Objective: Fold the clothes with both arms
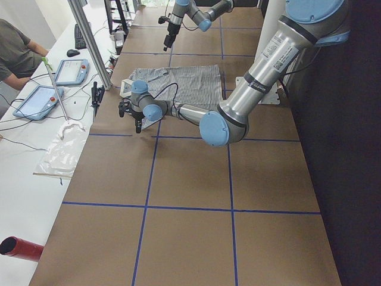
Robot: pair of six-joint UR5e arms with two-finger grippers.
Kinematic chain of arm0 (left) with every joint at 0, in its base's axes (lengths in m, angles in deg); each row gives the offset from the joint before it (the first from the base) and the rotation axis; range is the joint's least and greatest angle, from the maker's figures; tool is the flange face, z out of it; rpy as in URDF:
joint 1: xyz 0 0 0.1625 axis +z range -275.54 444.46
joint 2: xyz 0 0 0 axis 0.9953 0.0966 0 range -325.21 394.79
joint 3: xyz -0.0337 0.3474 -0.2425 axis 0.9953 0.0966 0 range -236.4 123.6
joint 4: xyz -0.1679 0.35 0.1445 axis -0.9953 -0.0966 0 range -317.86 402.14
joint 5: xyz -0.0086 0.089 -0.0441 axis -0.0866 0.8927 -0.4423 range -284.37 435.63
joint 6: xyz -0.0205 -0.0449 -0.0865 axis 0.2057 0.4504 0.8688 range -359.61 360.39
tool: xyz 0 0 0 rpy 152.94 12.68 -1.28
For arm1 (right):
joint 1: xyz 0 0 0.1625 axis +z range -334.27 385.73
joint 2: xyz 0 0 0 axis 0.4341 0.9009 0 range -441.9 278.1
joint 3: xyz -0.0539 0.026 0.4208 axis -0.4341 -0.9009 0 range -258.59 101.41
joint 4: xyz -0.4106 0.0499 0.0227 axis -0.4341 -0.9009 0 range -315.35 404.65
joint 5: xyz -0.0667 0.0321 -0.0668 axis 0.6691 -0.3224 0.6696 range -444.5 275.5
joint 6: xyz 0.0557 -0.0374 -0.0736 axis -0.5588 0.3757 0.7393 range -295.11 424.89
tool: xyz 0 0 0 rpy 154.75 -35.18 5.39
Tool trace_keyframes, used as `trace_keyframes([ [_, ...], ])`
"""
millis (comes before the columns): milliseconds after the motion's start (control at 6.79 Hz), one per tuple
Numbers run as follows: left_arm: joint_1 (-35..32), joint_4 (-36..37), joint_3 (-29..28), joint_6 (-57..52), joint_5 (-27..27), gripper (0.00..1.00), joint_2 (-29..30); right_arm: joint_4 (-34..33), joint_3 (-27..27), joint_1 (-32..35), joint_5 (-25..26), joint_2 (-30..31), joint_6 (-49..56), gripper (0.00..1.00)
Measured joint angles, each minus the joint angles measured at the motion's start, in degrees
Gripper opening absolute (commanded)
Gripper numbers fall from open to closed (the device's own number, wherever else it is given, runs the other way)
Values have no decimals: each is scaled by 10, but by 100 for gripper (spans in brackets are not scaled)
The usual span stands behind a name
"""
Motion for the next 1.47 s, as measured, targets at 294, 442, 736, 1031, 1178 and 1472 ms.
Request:
trace_keyframes([
  [294, 8, -2, -3, -1, 2, 49, 1, 0, 0, 0, 0, 1, 0, 100],
  [442, 11, -2, -3, -2, 2, 4, 2, 1, 0, 0, 1, 0, 0, 100],
  [736, 13, -2, -3, -2, 2, 0, 2, 1, -1, 0, 1, -1, 0, 100],
  [1031, 14, -1, -2, -4, 2, 0, 10, 0, -1, 0, 1, -2, -2, 100],
  [1178, 14, 0, 0, -4, 0, 0, 21, 0, -2, 0, 1, -1, -2, 100],
  [1472, 17, 12, 1, 4, -3, 0, 60, 0, -2, 0, 0, -2, -2, 100],
])
